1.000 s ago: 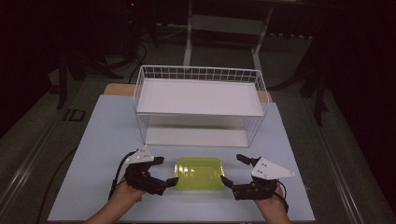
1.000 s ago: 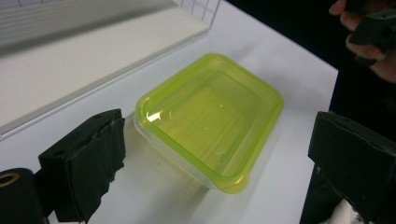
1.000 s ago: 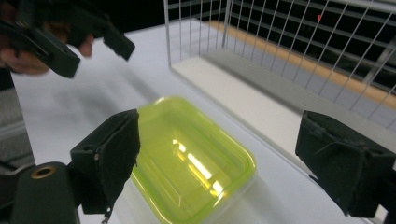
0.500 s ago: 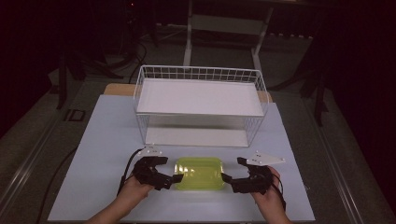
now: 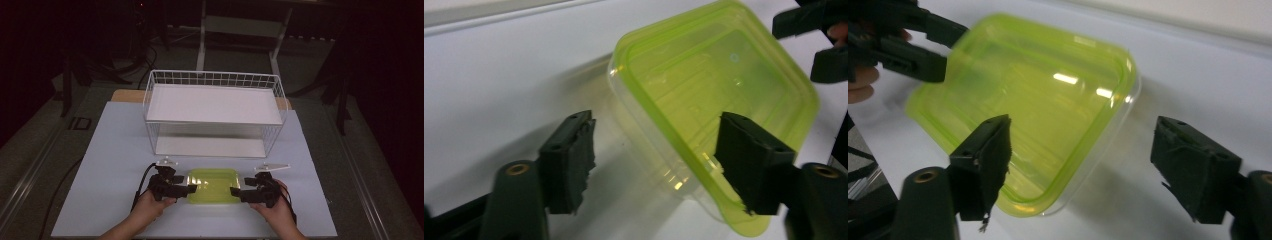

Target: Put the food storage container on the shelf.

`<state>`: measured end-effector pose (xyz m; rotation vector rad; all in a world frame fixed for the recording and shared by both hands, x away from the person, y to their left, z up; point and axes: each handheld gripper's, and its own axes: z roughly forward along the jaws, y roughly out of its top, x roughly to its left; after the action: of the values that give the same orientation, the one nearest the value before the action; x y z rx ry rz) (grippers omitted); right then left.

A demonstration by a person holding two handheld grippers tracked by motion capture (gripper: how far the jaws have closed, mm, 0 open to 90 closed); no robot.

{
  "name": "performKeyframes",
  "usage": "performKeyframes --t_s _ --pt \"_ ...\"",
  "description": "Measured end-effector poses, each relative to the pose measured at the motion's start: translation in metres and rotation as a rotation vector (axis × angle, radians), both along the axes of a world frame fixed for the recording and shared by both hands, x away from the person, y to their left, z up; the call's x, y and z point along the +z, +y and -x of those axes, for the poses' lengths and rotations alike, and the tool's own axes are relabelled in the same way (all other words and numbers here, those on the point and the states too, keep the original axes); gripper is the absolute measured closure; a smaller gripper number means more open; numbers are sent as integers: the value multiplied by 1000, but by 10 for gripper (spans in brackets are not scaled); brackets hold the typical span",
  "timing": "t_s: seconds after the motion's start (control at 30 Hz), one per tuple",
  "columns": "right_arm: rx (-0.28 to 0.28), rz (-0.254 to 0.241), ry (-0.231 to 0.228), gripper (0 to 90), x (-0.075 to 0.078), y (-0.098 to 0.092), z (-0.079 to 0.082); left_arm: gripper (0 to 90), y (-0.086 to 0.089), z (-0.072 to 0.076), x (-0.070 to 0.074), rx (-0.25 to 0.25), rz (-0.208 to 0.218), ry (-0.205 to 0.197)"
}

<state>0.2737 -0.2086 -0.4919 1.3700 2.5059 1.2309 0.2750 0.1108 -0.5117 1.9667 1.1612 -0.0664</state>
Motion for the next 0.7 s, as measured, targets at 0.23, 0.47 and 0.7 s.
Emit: performKeyframes --t_s 0.23,0.47,0.7 --pt "-13 -4 60 453 -8 2 -1 607 2 3 -3 -23 60 19" --pt "-24 -12 62 623 -6 -2 1 658 1 5 -1 -31 49 -10" --pt "-24 -12 61 652 -3 -1 4 685 0 11 3 -31 35 -10"
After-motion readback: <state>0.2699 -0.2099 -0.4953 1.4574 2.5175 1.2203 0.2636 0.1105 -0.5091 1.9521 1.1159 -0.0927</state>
